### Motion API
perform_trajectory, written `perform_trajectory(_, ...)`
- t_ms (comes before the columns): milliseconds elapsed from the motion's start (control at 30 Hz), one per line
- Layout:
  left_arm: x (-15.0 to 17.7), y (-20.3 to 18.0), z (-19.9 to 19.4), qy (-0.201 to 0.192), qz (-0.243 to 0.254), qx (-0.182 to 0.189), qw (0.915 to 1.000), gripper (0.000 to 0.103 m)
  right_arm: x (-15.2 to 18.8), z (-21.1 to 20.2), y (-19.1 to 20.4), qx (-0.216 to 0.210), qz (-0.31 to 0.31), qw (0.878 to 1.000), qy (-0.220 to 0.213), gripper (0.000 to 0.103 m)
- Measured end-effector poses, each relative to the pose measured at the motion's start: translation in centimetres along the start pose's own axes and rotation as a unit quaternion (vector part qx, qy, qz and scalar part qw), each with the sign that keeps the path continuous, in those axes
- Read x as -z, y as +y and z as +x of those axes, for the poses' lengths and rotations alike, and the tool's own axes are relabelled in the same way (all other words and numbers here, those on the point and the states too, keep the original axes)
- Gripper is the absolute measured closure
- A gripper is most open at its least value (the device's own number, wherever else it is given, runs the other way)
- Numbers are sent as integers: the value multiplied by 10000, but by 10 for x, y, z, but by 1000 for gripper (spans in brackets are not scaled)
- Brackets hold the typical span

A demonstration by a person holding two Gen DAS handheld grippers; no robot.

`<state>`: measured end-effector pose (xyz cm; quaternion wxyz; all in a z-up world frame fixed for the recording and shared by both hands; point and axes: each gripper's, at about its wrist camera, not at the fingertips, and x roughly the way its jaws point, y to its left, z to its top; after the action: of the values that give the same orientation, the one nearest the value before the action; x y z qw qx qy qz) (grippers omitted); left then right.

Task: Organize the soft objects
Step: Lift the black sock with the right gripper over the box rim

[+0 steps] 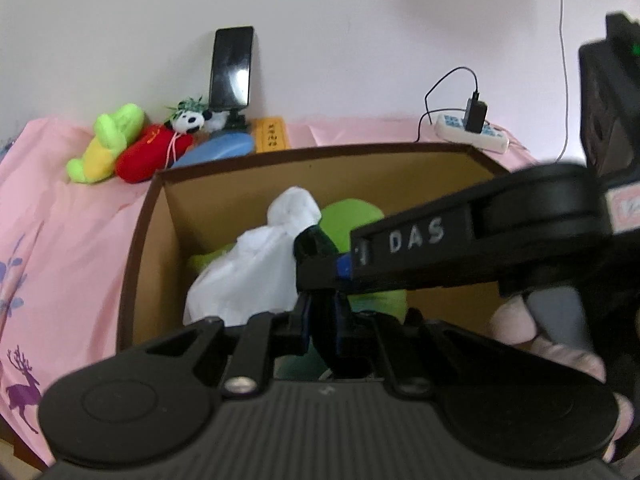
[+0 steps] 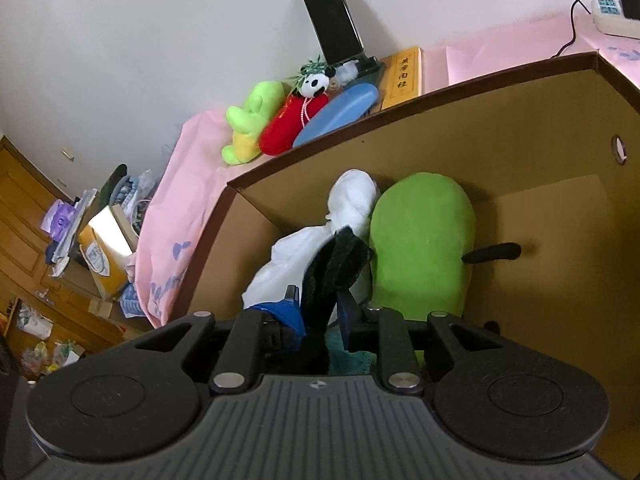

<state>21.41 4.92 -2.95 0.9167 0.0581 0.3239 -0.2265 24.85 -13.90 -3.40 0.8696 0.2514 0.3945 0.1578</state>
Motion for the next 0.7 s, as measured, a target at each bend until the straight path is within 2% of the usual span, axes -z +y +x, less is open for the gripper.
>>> perform_trajectory(33, 0, 0, 1, 23, 7, -18, 10000, 91, 0, -1, 0, 51, -38, 10000, -15, 99)
perform_trajectory(100, 1, 1, 3, 64, -23, -62, 10000, 77, -1, -3, 3, 257, -110, 9996, -23, 99)
perform_trajectory(167, 2, 1, 0, 16, -64, -88, 9999, 35, -1, -6, 1, 370, -101, 9993, -19, 99)
perform_trajectory(233, 3, -2, -7, -166, -10, -262, 9995, 35, -1, -11, -2, 330, -19, 9994, -39, 98)
perform_trajectory(300, 4, -6, -13, -201, 52, -268, 9994, 35, -1, -17, -3, 313, 47, 9995, -83, 98)
perform_trajectory(533, 2, -21, -32, -242, 177, -519, 9982, 32, 3, -38, 5, 362, 0, 9987, -371, 98)
perform_trajectory(700, 1, -31, -49, -210, 126, -853, 9961, 31, 13, -53, 11, 535, -100, 9968, -593, 98)
